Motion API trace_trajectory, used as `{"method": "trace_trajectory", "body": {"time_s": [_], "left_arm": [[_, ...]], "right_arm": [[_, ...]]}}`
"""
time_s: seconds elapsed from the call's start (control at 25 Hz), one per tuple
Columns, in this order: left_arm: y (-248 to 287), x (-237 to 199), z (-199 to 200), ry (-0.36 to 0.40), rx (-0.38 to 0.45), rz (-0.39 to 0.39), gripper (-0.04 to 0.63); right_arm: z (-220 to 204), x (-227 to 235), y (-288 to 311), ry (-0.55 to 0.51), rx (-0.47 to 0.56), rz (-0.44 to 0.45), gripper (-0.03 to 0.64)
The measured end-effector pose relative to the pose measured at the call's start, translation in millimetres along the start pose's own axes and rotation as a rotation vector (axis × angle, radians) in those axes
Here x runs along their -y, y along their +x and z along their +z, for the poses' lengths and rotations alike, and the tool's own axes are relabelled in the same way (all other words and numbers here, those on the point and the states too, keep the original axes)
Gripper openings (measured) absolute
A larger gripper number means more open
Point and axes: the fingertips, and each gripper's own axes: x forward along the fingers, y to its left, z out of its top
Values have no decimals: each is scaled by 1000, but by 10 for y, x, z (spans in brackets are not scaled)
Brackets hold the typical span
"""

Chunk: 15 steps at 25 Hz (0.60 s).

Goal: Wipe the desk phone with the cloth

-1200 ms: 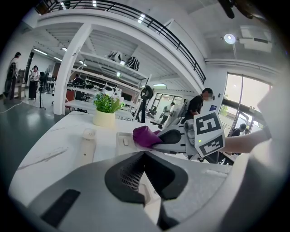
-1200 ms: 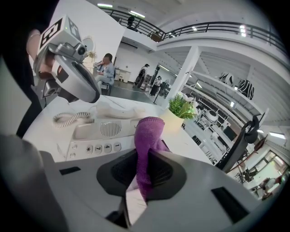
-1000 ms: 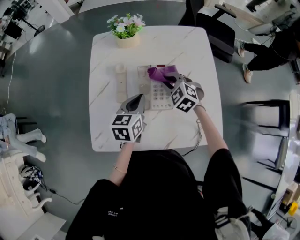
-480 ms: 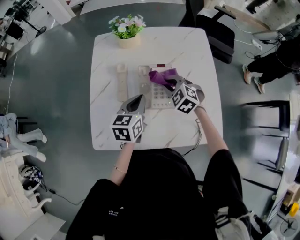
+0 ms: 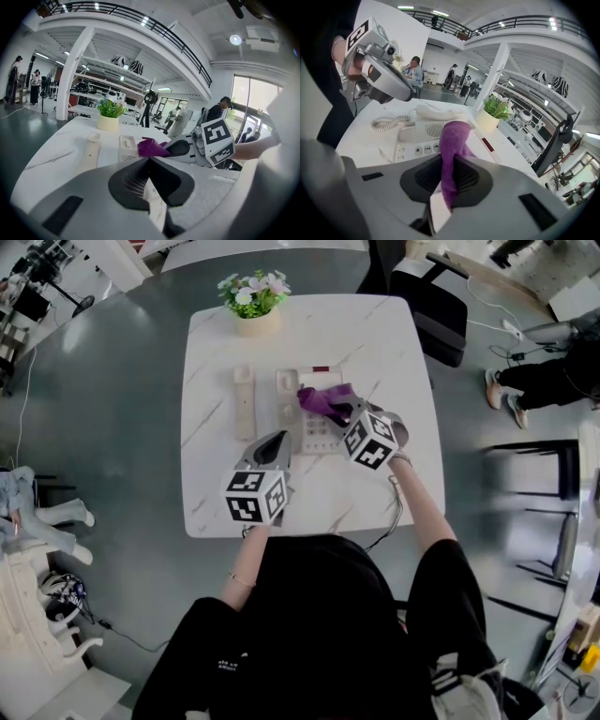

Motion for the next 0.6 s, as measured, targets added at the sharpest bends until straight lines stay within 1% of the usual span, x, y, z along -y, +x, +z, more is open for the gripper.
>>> {"method": "trace_trajectory", "body": {"time_s": [0.6], "left_arm": [[-116, 99, -91, 5, 0, 9, -3]], "right_arm": [[-68, -272, -83, -9, -7, 59, 38]]}}
